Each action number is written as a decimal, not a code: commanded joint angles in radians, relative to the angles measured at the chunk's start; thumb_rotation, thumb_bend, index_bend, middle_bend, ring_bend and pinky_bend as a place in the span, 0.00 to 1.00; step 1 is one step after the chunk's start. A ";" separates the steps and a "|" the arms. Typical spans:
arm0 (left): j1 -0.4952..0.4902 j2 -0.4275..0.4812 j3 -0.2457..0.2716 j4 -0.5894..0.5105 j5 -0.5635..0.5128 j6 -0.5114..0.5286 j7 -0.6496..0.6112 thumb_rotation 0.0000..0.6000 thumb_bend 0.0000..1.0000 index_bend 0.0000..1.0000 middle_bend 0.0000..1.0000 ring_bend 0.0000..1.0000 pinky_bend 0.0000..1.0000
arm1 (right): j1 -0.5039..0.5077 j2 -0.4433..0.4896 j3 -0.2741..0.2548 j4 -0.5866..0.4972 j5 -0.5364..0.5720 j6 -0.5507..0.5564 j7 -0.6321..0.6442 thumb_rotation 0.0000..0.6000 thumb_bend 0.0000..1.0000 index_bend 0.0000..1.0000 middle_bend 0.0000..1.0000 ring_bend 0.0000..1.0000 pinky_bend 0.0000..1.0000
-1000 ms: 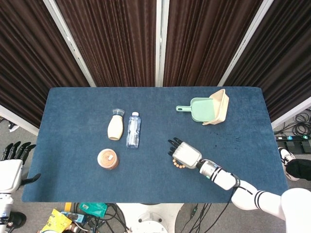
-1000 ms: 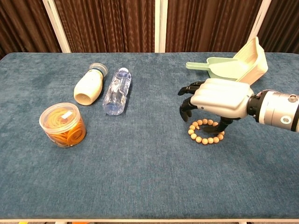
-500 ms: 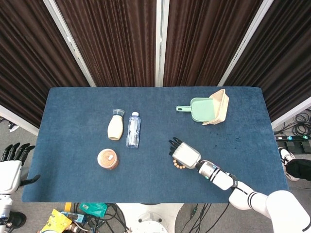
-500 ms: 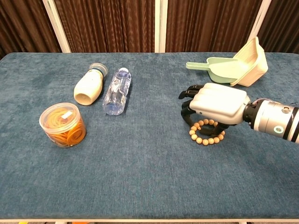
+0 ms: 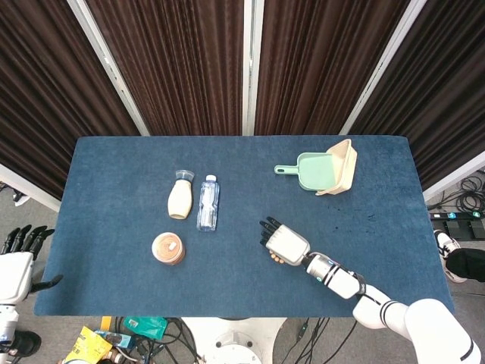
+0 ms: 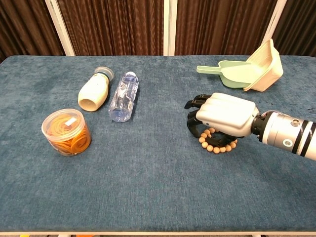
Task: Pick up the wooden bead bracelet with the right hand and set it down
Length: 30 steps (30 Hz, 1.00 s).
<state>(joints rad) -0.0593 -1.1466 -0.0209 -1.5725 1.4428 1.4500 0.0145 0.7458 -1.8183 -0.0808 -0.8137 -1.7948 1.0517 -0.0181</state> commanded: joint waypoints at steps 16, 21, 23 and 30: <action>-0.016 0.002 -0.006 0.007 0.017 -0.013 -0.016 1.00 0.04 0.18 0.13 0.02 0.02 | -0.086 0.169 0.138 -0.150 0.209 0.114 0.353 1.00 0.58 0.66 0.46 0.23 0.15; -0.026 0.010 -0.010 -0.003 0.024 -0.017 -0.011 1.00 0.04 0.18 0.13 0.02 0.02 | -0.097 0.271 0.170 -0.274 0.289 0.042 0.517 1.00 0.65 0.67 0.53 0.27 0.15; -0.029 0.012 -0.011 -0.006 0.026 -0.020 -0.009 1.00 0.04 0.18 0.13 0.02 0.02 | -0.096 0.313 0.175 -0.322 0.315 -0.002 0.581 1.00 0.69 0.69 0.58 0.30 0.15; -0.037 0.012 -0.007 -0.008 0.031 -0.032 -0.010 1.00 0.04 0.18 0.13 0.02 0.02 | -0.085 0.430 0.169 -0.454 0.389 -0.180 0.754 1.00 0.76 0.74 0.64 0.35 0.14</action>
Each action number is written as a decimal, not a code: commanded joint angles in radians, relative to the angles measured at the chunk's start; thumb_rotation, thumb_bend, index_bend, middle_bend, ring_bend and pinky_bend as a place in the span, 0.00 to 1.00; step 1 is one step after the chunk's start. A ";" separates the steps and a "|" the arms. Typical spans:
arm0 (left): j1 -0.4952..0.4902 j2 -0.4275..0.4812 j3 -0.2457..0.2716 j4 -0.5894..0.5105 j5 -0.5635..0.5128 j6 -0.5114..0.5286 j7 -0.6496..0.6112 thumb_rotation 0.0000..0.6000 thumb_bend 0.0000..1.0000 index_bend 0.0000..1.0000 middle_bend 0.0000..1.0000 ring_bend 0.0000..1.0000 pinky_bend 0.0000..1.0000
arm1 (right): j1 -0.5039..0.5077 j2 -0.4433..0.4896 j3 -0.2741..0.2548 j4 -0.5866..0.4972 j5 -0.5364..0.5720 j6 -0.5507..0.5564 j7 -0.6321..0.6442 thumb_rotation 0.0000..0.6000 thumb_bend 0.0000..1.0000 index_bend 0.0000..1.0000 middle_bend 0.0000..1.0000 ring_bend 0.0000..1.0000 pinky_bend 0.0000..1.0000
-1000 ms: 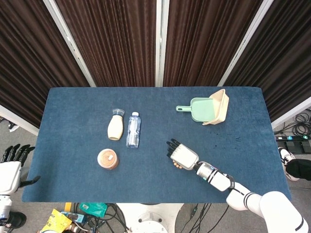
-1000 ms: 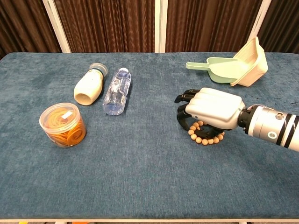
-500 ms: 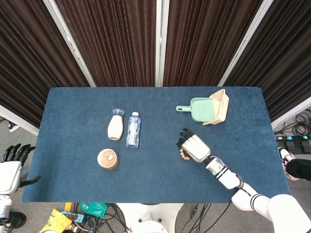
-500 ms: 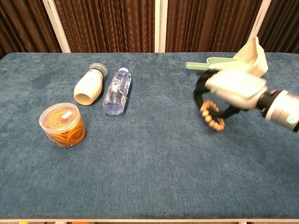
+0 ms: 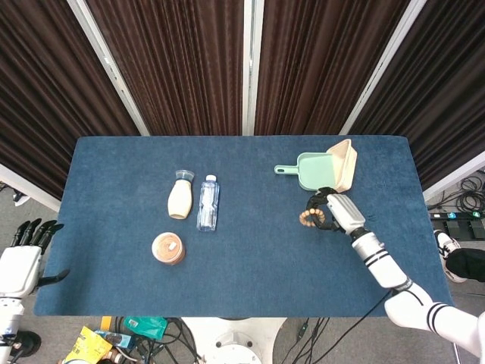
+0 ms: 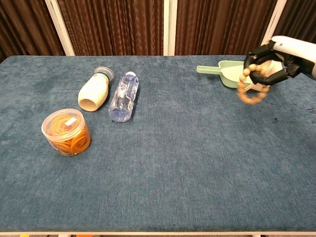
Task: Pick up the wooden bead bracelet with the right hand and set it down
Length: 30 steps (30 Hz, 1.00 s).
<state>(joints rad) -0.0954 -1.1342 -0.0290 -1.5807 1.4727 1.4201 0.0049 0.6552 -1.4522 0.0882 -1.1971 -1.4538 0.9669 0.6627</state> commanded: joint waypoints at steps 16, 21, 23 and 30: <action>-0.019 -0.009 0.001 0.002 0.001 -0.020 0.001 1.00 0.04 0.18 0.13 0.02 0.02 | 0.013 0.206 -0.021 -0.291 -0.108 -0.216 0.793 0.56 0.23 0.65 0.59 0.28 0.04; -0.014 -0.009 0.005 0.000 -0.002 -0.016 0.000 1.00 0.04 0.18 0.13 0.02 0.02 | 0.022 0.171 -0.060 -0.277 -0.219 -0.109 0.994 0.29 0.02 0.54 0.57 0.26 0.04; -0.009 -0.010 0.007 -0.001 -0.002 -0.010 -0.003 1.00 0.04 0.18 0.13 0.02 0.02 | 0.027 0.155 -0.073 -0.269 -0.246 -0.072 1.036 0.20 0.00 0.52 0.55 0.24 0.03; 0.000 -0.017 0.012 0.005 -0.006 -0.004 -0.011 1.00 0.03 0.19 0.13 0.02 0.02 | 0.040 0.111 -0.091 -0.258 -0.261 0.014 1.090 0.04 0.08 0.48 0.54 0.21 0.00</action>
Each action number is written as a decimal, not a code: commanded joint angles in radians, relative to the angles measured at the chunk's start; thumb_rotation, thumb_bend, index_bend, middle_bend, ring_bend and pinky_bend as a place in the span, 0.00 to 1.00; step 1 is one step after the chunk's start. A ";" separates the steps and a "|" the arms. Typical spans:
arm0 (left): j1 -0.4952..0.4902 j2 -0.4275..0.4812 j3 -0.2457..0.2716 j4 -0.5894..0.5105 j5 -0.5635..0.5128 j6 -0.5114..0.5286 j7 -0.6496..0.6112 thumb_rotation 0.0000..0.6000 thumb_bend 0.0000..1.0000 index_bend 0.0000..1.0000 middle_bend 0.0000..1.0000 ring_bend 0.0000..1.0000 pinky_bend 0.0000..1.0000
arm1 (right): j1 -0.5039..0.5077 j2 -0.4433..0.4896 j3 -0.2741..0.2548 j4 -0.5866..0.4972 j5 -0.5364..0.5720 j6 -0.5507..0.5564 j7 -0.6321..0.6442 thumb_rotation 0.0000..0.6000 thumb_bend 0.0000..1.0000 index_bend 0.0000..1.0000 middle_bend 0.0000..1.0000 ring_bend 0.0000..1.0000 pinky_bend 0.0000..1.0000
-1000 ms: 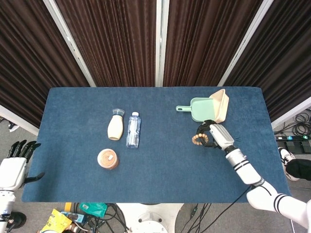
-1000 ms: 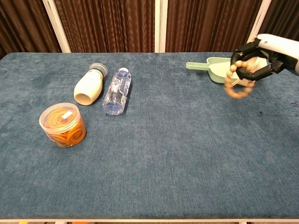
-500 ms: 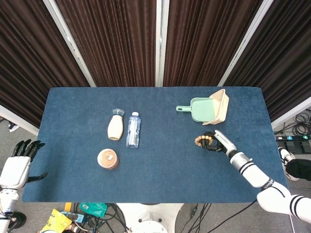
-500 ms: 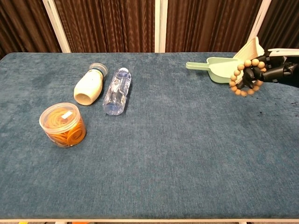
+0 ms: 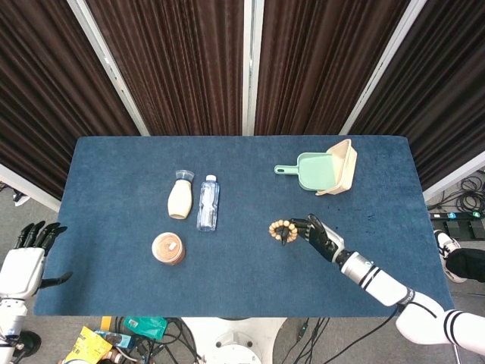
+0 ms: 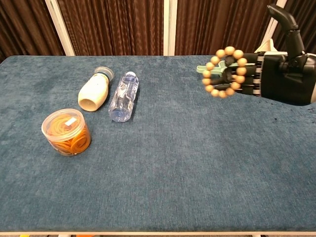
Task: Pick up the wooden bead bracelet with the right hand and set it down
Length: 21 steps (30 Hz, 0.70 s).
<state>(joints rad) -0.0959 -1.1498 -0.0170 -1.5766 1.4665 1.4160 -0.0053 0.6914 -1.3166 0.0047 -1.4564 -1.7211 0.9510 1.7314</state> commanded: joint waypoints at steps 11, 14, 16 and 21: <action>0.010 -0.001 0.005 0.001 0.006 0.015 -0.012 1.00 0.03 0.19 0.13 0.02 0.02 | -0.021 -0.116 -0.003 0.022 0.078 0.090 0.016 0.03 0.39 0.67 0.69 0.36 0.01; 0.011 -0.001 0.008 0.000 0.007 0.012 -0.010 1.00 0.03 0.19 0.13 0.02 0.02 | -0.020 -0.127 -0.010 0.033 0.080 0.096 0.039 0.03 0.31 0.69 0.70 0.36 0.01; 0.010 -0.001 0.009 -0.002 0.008 0.009 -0.008 1.00 0.03 0.19 0.13 0.02 0.02 | -0.020 -0.133 -0.012 0.041 0.085 0.097 0.039 0.04 0.29 0.70 0.71 0.37 0.01; 0.007 0.000 0.007 -0.006 0.007 0.008 -0.003 1.00 0.03 0.19 0.13 0.02 0.02 | -0.020 -0.141 -0.016 0.048 0.089 0.104 0.024 0.29 0.28 0.70 0.71 0.38 0.01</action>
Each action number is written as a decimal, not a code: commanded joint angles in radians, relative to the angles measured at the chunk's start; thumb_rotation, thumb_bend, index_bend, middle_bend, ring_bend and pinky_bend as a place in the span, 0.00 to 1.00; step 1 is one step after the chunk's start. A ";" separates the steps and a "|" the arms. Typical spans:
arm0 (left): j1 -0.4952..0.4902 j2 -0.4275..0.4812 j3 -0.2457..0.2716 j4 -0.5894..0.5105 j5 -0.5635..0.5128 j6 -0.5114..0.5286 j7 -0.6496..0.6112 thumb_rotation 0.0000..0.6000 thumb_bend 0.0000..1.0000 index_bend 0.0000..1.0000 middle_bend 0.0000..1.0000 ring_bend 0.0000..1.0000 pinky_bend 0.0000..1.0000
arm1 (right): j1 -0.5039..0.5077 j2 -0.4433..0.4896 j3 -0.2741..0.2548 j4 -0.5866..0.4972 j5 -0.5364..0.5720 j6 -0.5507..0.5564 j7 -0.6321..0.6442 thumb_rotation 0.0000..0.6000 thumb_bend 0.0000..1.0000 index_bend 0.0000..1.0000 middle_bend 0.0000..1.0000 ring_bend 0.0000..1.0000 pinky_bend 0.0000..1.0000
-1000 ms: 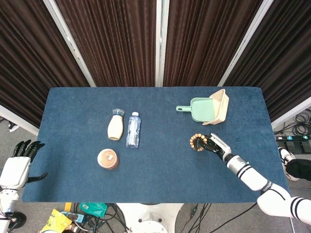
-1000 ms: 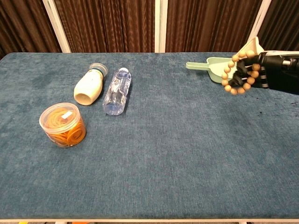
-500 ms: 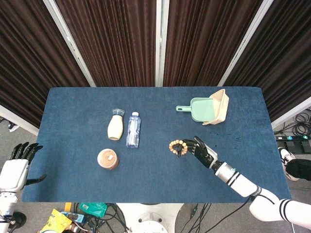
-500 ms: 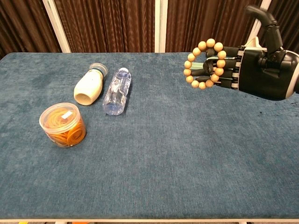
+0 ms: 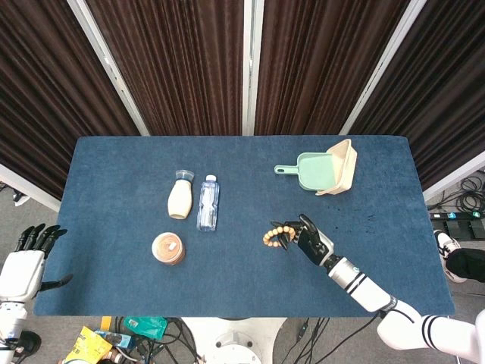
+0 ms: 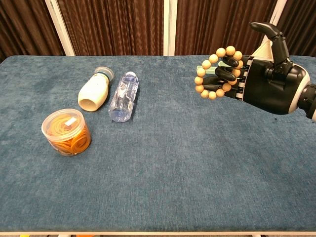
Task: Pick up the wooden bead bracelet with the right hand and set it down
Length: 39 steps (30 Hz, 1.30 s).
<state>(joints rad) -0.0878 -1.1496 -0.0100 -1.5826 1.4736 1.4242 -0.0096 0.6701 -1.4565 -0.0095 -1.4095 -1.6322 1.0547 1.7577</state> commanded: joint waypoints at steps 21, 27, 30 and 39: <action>-0.021 -0.004 -0.011 -0.002 -0.013 -0.027 0.017 1.00 0.03 0.19 0.13 0.02 0.02 | 0.010 0.002 0.015 0.010 0.044 -0.009 -0.053 0.40 0.49 0.71 0.71 0.38 0.01; -0.028 -0.004 -0.014 -0.004 -0.018 -0.036 0.023 1.00 0.03 0.19 0.13 0.02 0.02 | 0.010 0.001 0.029 0.013 0.069 -0.023 -0.063 0.49 0.53 0.66 0.71 0.38 0.01; -0.030 -0.003 -0.015 -0.006 -0.020 -0.039 0.025 1.00 0.03 0.19 0.13 0.02 0.02 | 0.011 -0.003 0.034 0.019 0.076 -0.030 -0.077 0.53 0.53 0.65 0.71 0.38 0.01; -0.031 0.001 -0.015 -0.013 -0.024 -0.039 0.030 1.00 0.03 0.19 0.13 0.02 0.02 | 0.013 -0.010 0.048 0.029 0.088 -0.043 -0.068 0.59 0.56 0.65 0.71 0.38 0.01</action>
<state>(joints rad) -0.1185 -1.1481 -0.0254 -1.5955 1.4492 1.3855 0.0207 0.6831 -1.4665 0.0380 -1.3814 -1.5448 1.0122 1.6893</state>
